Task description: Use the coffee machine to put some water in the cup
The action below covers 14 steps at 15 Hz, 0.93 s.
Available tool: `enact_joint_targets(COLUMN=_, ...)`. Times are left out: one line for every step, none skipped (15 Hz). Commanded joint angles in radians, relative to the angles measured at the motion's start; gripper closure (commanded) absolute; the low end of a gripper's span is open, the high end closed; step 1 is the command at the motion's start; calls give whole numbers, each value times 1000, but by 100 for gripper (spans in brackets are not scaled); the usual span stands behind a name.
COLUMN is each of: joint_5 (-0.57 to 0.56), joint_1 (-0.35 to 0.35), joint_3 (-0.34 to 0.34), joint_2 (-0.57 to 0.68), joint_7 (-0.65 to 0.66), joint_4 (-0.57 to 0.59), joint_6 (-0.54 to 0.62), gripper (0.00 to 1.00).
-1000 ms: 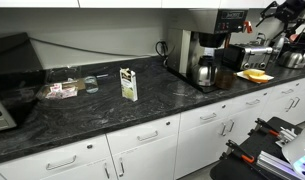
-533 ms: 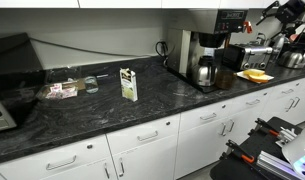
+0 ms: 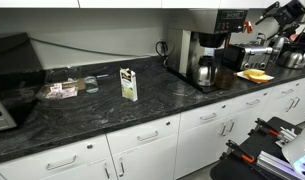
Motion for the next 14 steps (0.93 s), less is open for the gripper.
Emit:
enact_joint_targets(joint_5=73, joint_1=19, joint_3=-29, joint_2=23, joint_7=-15, joint_4=6, joint_6=54, gripper=0)
enact_joint_targets(joint_5=89, joint_1=24, joint_3=-35, joint_2=26, joint_7=-15, joint_4=7, joint_6=64, gripper=0)
enact_joint_targets(joint_5=106, joint_1=29, joint_3=-39, joint_2=30, joint_7=-15, joint_4=6, joint_6=71, gripper=0)
enact_joint_targets(joint_5=123, joint_1=36, joint_3=-44, joint_2=34, joint_7=-16, joint_4=7, joint_6=74, gripper=0)
enact_joint_targets(joint_5=85, joint_1=5, joint_3=-22, joint_2=16, joint_7=-4, joint_4=2, joint_6=41, gripper=0)
enact_joint_targets(joint_5=88, joint_1=6, joint_3=-22, joint_2=18, joint_7=-5, joint_4=2, joint_6=41, gripper=0)
enact_joint_targets(joint_5=87, joint_1=6, joint_3=-22, joint_2=18, joint_7=-5, joint_4=2, joint_6=41, gripper=0)
enact_joint_targets(joint_5=87, joint_1=6, joint_3=-21, joint_2=17, joint_7=-4, joint_4=2, joint_6=41, gripper=0)
enact_joint_targets(joint_5=87, joint_1=6, joint_3=-21, joint_2=15, joint_7=-4, joint_4=2, joint_6=41, gripper=0)
enact_joint_targets(joint_5=87, joint_1=6, joint_3=-21, joint_2=15, joint_7=-4, joint_4=2, joint_6=41, gripper=0)
enact_joint_targets(joint_5=87, joint_1=6, joint_3=-21, joint_2=15, joint_7=-4, joint_4=2, joint_6=41, gripper=0)
enact_joint_targets(joint_5=87, joint_1=6, joint_3=-21, joint_2=15, joint_7=-4, joint_4=2, joint_6=41, gripper=0)
enact_joint_targets(joint_5=87, joint_1=6, joint_3=-21, joint_2=15, joint_7=-4, joint_4=2, joint_6=41, gripper=0)
enact_joint_targets(joint_5=87, joint_1=6, joint_3=-21, joint_2=15, joint_7=-4, joint_4=2, joint_6=41, gripper=0)
